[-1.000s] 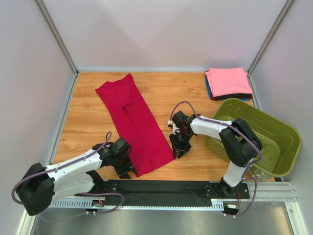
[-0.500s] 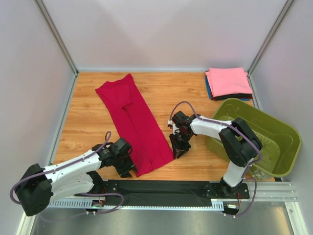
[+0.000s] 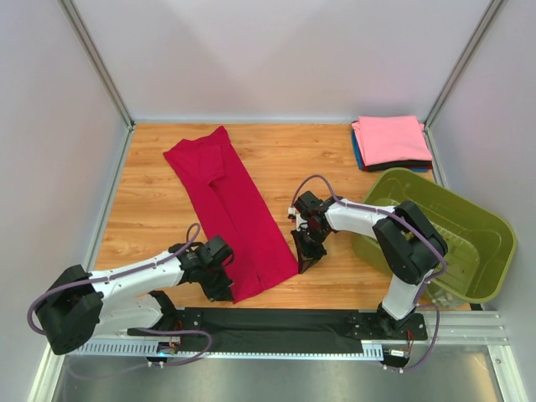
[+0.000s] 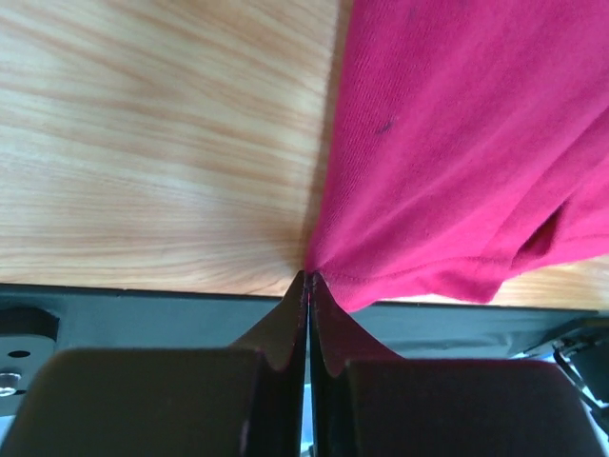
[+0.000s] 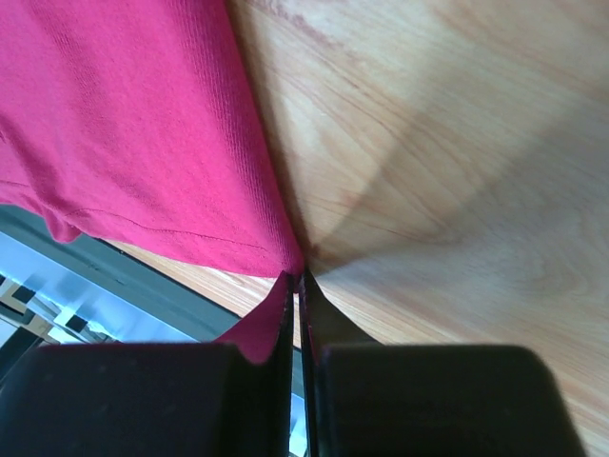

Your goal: Fold and stack the t-shirts

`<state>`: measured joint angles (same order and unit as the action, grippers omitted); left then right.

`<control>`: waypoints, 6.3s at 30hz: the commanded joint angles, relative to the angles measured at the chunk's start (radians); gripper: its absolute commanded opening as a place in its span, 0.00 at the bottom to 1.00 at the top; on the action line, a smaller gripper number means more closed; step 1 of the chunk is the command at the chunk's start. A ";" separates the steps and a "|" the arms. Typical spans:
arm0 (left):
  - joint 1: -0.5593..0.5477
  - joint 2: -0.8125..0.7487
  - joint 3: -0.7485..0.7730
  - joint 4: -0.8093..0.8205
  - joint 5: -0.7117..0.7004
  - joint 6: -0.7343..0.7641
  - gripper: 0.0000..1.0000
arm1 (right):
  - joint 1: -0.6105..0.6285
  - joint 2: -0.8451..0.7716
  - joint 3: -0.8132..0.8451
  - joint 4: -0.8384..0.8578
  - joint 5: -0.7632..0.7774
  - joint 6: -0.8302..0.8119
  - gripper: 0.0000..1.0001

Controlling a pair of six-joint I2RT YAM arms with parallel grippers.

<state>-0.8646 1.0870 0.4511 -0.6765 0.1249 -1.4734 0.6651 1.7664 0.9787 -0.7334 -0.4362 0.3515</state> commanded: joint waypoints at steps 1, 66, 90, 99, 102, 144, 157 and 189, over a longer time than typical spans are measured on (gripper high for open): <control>-0.008 0.037 0.043 0.005 0.008 -0.004 0.00 | 0.001 -0.001 -0.008 0.022 0.033 0.015 0.00; 0.786 0.568 0.790 -0.161 -0.085 0.581 0.00 | -0.094 0.656 1.307 0.011 0.031 0.063 0.00; 0.840 0.818 1.006 -0.202 -0.111 0.585 0.00 | -0.142 0.801 1.390 0.218 -0.068 0.167 0.02; 0.857 0.812 1.081 -0.261 -0.153 0.611 0.28 | -0.157 0.805 1.428 0.206 -0.075 0.190 0.28; 0.880 0.775 1.121 -0.296 -0.162 0.647 0.36 | -0.173 0.704 1.341 0.112 -0.027 0.167 0.32; 0.650 0.623 0.682 -0.290 -0.123 0.686 0.45 | -0.122 0.536 0.802 -0.018 -0.168 -0.108 0.32; 0.750 0.367 0.656 -0.316 -0.124 0.834 0.46 | -0.012 0.196 0.254 0.207 -0.095 0.119 0.04; 0.748 0.616 0.681 0.043 0.162 1.124 0.41 | -0.134 0.389 0.739 0.003 -0.012 -0.135 0.39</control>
<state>-0.1116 1.6814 1.0927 -0.6491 0.3035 -0.3943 0.5449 2.1334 1.6497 -0.7029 -0.4221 0.2615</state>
